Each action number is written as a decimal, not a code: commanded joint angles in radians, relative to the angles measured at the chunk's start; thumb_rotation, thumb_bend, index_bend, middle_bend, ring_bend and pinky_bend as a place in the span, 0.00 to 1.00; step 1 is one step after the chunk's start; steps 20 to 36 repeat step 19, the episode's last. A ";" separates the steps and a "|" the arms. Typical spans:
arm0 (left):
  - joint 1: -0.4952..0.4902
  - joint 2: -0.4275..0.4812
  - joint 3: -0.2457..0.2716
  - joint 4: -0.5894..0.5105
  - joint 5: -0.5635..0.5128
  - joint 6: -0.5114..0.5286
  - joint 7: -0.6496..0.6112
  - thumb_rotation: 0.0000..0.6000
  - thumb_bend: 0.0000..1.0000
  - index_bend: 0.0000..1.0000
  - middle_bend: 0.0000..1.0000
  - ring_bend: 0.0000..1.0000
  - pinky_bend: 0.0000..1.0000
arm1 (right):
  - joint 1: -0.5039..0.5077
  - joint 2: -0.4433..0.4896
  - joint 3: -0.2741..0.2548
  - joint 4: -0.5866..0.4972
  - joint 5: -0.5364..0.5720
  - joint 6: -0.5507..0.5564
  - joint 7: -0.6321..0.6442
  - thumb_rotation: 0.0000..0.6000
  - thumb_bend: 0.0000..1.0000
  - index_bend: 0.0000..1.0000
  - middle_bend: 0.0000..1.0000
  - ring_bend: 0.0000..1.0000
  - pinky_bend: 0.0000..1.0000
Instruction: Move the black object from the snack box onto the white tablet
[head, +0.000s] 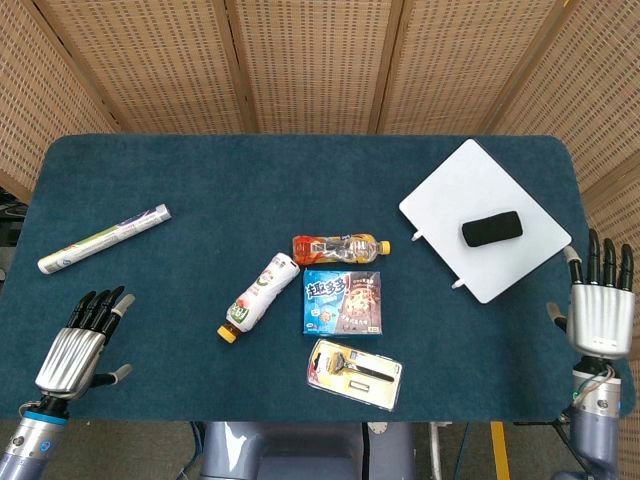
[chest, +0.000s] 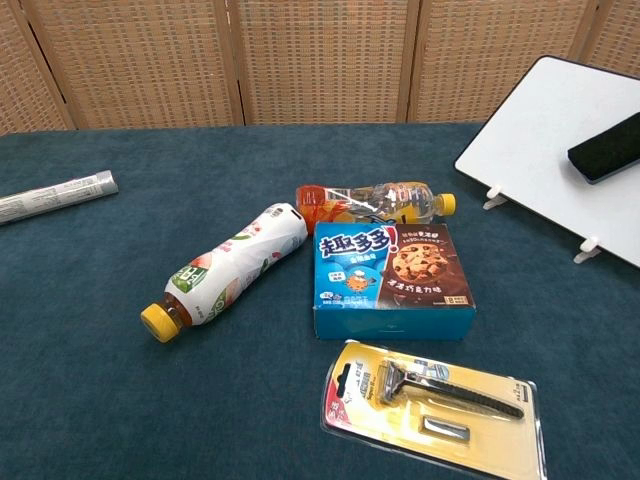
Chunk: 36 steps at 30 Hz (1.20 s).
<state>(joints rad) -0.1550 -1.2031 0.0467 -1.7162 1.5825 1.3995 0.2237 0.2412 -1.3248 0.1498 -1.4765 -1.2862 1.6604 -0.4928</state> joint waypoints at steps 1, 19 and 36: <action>0.000 -0.001 0.003 0.000 0.004 -0.001 0.005 1.00 0.13 0.00 0.00 0.00 0.00 | -0.089 0.080 -0.068 -0.010 -0.048 0.006 0.163 1.00 0.00 0.20 0.00 0.00 0.00; 0.014 0.000 0.014 -0.003 0.050 0.031 0.035 1.00 0.13 0.00 0.00 0.00 0.00 | -0.224 0.250 -0.207 -0.110 -0.192 -0.034 0.459 1.00 0.00 0.20 0.00 0.00 0.00; 0.014 0.000 0.014 -0.003 0.050 0.031 0.035 1.00 0.13 0.00 0.00 0.00 0.00 | -0.224 0.250 -0.207 -0.110 -0.192 -0.034 0.459 1.00 0.00 0.20 0.00 0.00 0.00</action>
